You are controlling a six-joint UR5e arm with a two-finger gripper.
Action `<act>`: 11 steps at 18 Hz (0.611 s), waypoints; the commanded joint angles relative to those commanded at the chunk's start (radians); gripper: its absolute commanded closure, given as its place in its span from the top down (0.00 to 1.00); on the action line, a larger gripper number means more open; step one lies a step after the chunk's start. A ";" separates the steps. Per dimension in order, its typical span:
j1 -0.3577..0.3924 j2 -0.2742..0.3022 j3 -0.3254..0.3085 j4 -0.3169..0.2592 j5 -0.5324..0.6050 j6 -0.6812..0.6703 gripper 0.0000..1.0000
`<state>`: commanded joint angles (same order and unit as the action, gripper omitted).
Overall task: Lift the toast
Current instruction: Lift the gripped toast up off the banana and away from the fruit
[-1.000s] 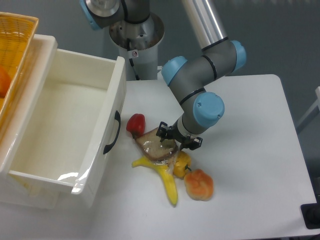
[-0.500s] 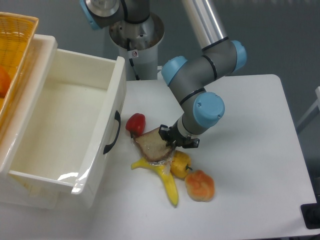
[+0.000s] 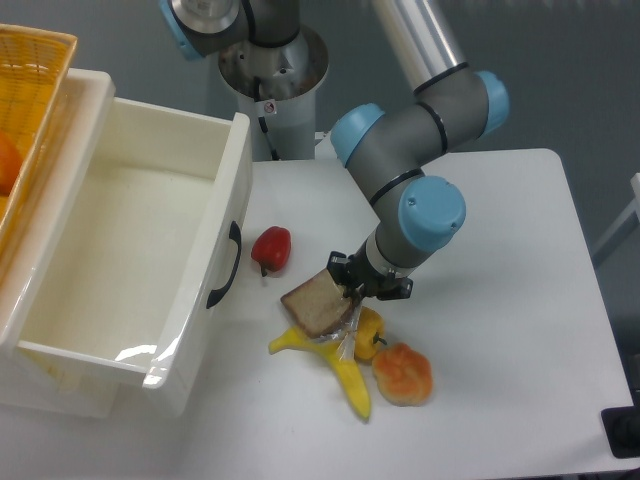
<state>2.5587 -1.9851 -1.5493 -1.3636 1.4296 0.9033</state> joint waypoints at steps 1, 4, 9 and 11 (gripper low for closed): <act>0.003 0.015 0.000 -0.002 0.002 0.020 0.02; 0.024 0.051 0.002 -0.024 0.006 0.093 0.02; 0.048 0.106 0.002 -0.089 0.028 0.206 0.02; 0.048 0.124 0.002 -0.107 0.049 0.232 0.02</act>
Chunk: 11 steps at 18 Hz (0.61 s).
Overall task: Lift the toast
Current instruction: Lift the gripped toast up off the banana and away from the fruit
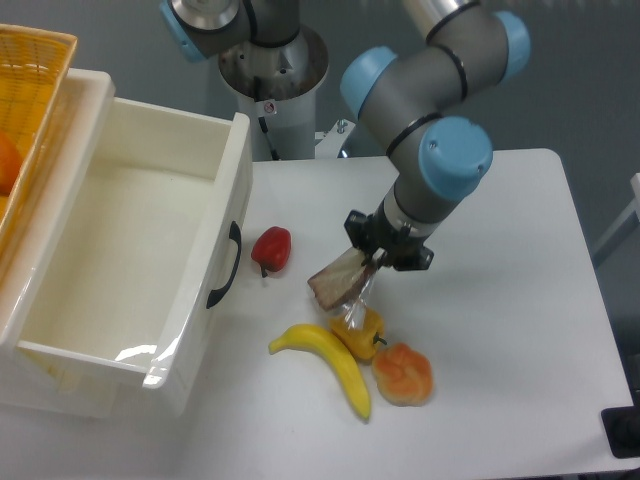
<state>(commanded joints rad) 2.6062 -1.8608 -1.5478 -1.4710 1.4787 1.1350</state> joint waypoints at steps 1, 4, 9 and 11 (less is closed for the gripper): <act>0.002 0.006 0.000 -0.003 0.000 0.015 0.02; 0.006 0.018 0.002 -0.023 0.002 0.092 0.00; 0.031 0.048 0.003 -0.057 0.003 0.140 0.00; 0.038 0.049 0.003 -0.057 0.005 0.140 0.00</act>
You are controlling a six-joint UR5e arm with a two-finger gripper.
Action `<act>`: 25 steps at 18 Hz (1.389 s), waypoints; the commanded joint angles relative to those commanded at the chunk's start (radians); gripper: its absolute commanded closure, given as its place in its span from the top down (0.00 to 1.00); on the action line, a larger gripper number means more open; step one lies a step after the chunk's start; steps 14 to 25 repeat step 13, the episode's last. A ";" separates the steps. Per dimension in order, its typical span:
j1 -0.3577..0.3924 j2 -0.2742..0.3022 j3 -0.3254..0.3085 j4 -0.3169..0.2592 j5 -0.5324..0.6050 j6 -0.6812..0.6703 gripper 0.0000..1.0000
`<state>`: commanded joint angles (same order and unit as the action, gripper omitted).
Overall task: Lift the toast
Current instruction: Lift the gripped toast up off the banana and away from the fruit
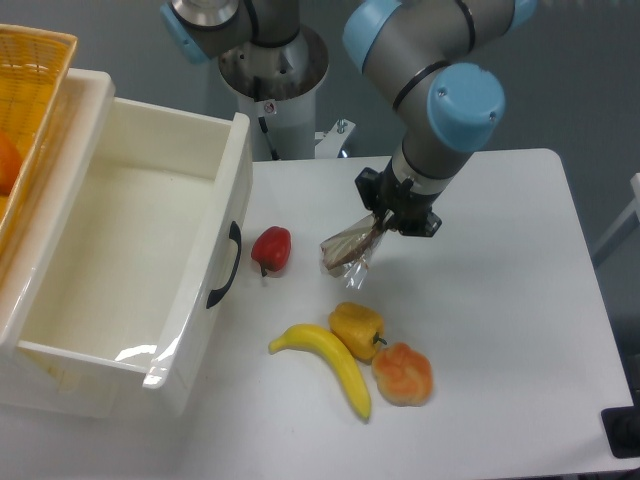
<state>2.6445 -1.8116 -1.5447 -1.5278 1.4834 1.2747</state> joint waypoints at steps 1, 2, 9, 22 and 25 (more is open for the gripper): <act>0.003 0.000 0.000 -0.002 0.003 0.000 0.00; 0.005 0.000 0.000 -0.009 0.005 0.002 0.00; 0.018 0.015 -0.002 -0.026 0.009 0.005 0.00; 0.025 0.015 -0.002 -0.026 0.008 0.005 0.00; 0.025 0.015 -0.002 -0.026 0.008 0.005 0.00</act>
